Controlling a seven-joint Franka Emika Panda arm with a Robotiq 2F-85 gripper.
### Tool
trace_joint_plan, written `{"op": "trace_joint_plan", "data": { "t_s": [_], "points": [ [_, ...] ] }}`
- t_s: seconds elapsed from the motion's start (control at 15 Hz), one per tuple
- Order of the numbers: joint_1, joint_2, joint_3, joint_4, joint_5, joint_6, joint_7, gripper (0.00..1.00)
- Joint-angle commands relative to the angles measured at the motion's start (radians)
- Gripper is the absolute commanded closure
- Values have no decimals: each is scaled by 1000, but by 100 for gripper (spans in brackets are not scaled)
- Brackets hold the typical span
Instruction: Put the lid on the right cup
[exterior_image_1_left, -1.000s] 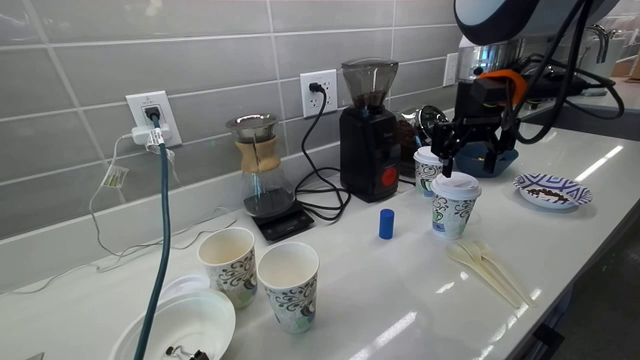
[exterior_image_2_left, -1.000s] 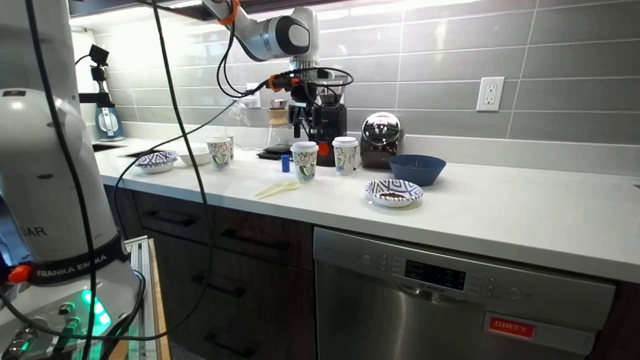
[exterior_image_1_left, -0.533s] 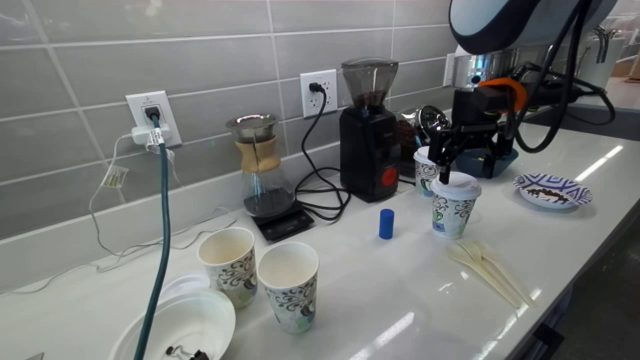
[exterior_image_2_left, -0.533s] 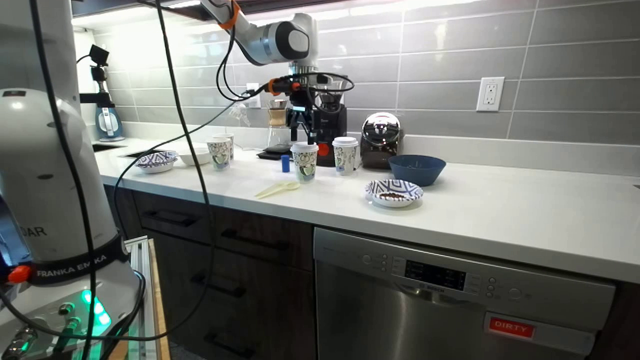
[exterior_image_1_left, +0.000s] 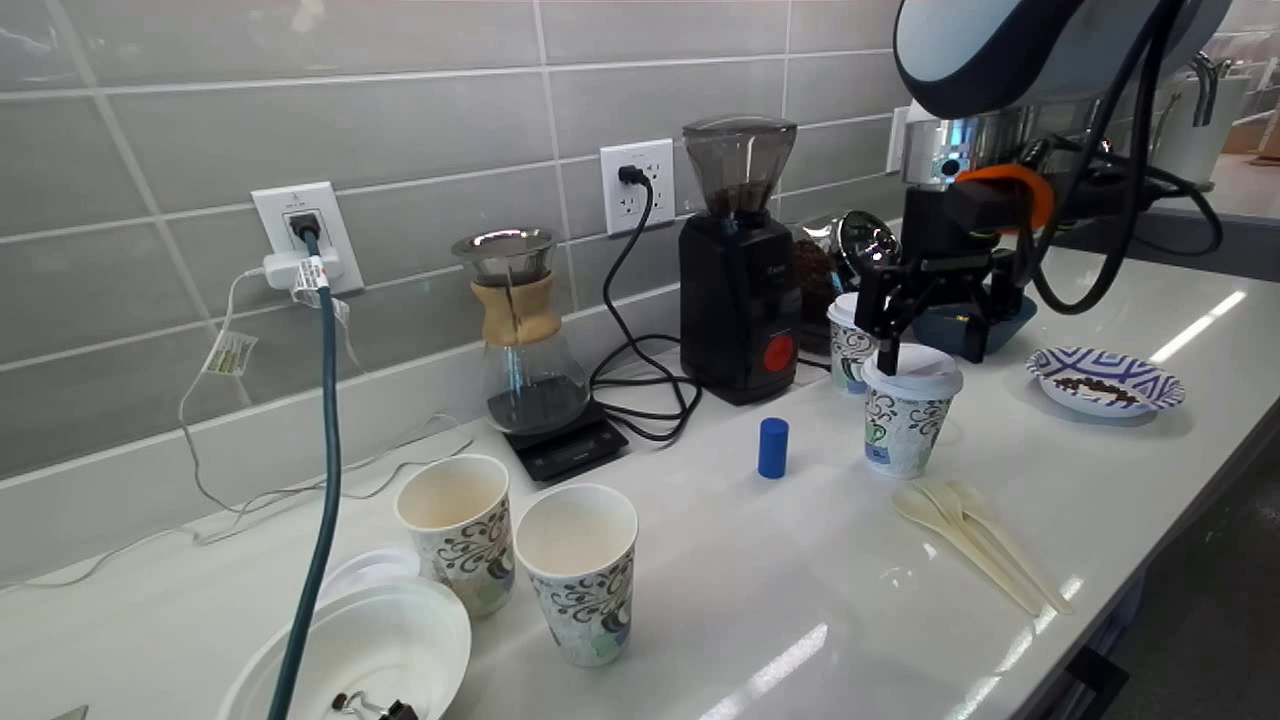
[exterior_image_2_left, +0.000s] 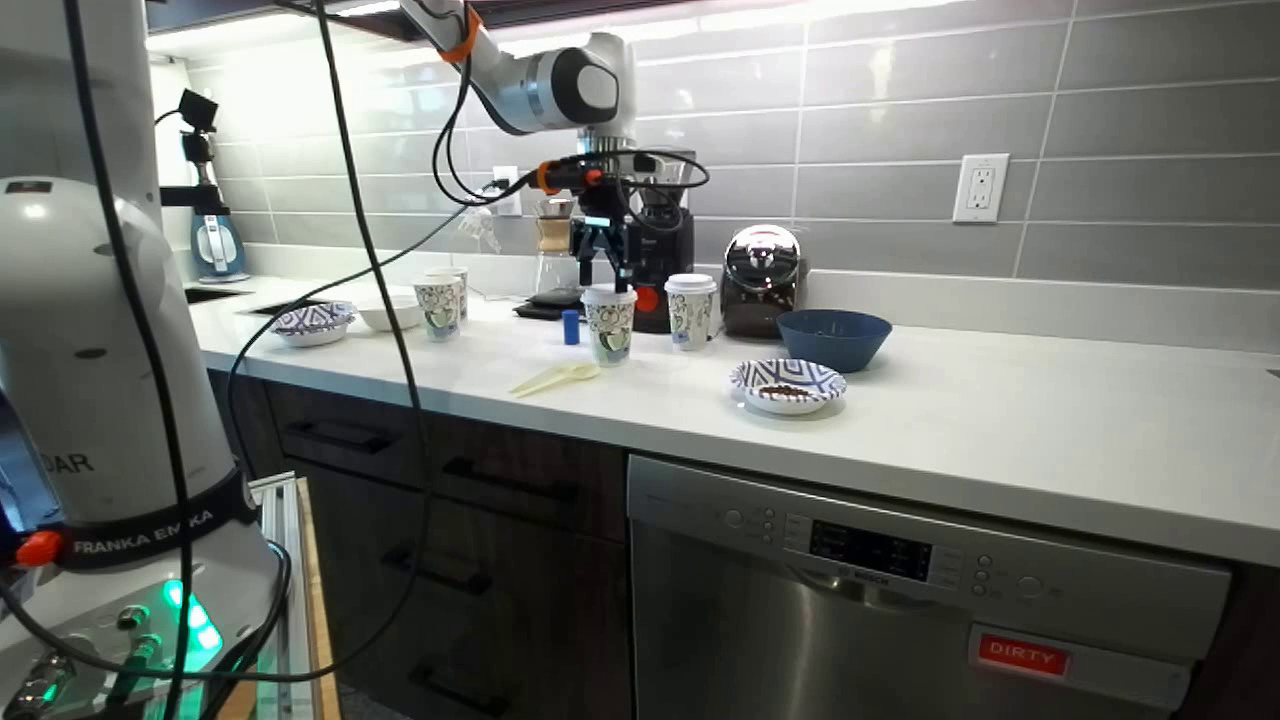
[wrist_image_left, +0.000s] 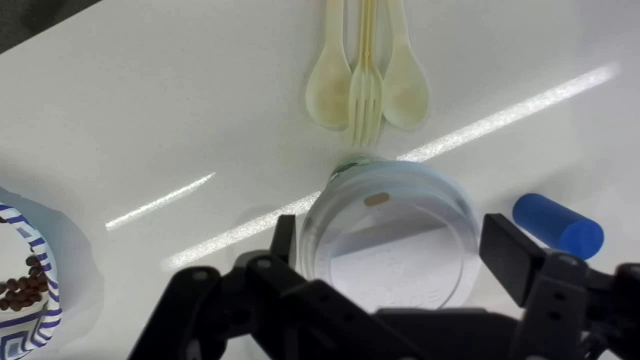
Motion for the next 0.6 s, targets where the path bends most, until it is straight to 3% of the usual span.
{"op": "trace_joint_plan", "data": {
  "t_s": [0.0, 0.53],
  "points": [
    [-2, 7, 4, 3, -3, 2, -17, 5],
    [1, 25, 4, 5, -11, -2, -16, 5]
  ]
}}
